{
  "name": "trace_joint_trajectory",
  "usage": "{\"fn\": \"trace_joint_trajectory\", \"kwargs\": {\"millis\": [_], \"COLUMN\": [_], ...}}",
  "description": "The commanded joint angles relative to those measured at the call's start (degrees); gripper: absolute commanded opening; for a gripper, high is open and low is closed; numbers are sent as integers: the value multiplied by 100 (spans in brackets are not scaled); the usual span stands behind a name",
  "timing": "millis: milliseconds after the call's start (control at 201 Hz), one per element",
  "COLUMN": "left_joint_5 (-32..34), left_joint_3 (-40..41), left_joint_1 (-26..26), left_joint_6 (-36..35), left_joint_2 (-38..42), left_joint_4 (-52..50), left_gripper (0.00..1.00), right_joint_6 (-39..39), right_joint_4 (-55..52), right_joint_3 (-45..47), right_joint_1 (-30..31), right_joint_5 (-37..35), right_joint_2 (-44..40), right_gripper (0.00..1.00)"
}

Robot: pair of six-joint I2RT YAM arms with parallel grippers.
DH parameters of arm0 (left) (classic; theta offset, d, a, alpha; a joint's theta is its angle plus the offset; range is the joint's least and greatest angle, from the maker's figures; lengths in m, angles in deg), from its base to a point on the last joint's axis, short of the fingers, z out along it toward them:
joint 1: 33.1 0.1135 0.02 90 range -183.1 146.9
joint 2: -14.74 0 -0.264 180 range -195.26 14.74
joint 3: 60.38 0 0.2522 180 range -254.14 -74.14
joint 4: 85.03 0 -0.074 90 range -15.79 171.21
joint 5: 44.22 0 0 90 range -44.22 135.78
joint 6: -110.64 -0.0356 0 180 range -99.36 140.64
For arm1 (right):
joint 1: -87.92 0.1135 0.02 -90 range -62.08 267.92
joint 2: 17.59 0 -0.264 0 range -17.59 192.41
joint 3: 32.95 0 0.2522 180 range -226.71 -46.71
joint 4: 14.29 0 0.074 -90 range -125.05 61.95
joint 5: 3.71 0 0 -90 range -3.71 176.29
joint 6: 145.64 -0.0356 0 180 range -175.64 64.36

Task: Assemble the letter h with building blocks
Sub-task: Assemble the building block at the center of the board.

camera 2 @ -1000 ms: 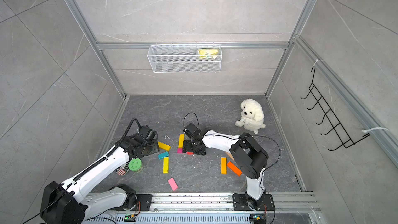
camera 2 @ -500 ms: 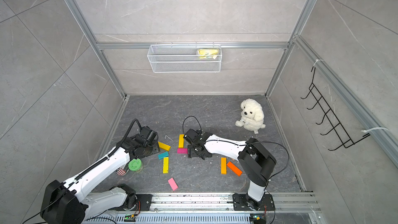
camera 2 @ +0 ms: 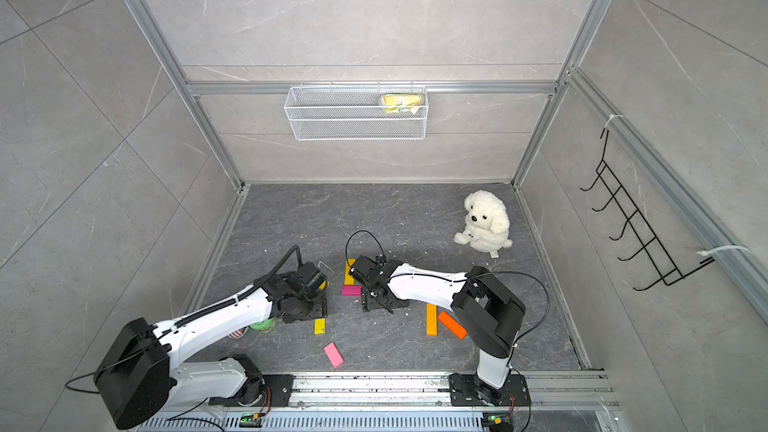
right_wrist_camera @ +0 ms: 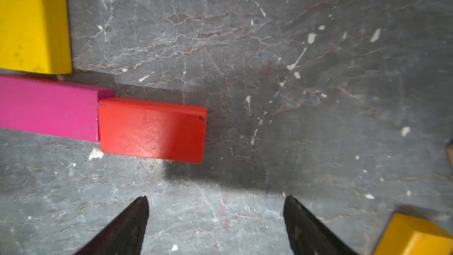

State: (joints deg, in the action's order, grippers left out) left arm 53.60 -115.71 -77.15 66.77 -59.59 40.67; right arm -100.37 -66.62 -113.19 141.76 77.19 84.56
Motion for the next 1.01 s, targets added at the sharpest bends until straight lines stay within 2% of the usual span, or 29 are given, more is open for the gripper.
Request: {"fn": "trace_joint_trajectory", "kwargs": {"millis": [0, 234, 413, 602, 757, 1000], "left_joint_5": [-235, -266, -411, -473, -688, -926], "left_joint_3": [-335, -535, -465, -483, -586, -1099], "left_joint_1": [-314, -437, -431, -442, -588, -859], "left_joint_6": [24, -37, -18, -160, -245, -208], "left_joint_2": [-500, -1065, -1351, -1331, -1396, -1802], "left_joint_4": [-213, -398, -185, -61, -25, 93], "left_gripper": [74, 69, 50, 34, 15, 12], "right_joint_6": [23, -152, -275, -300, -316, -397], "right_joint_4": [-328, -388, -395, -500, -599, -635], "right_joint_3": [-103, 101, 303, 451, 486, 565], "right_joint_1": [38, 27, 20, -36, -75, -79], "right_joint_5": [-197, -234, -258, -316, -347, -355], "right_joint_2": [-476, -924, -1167, -1447, -1553, -1681], "right_gripper": [89, 89, 89, 89, 89, 89]}}
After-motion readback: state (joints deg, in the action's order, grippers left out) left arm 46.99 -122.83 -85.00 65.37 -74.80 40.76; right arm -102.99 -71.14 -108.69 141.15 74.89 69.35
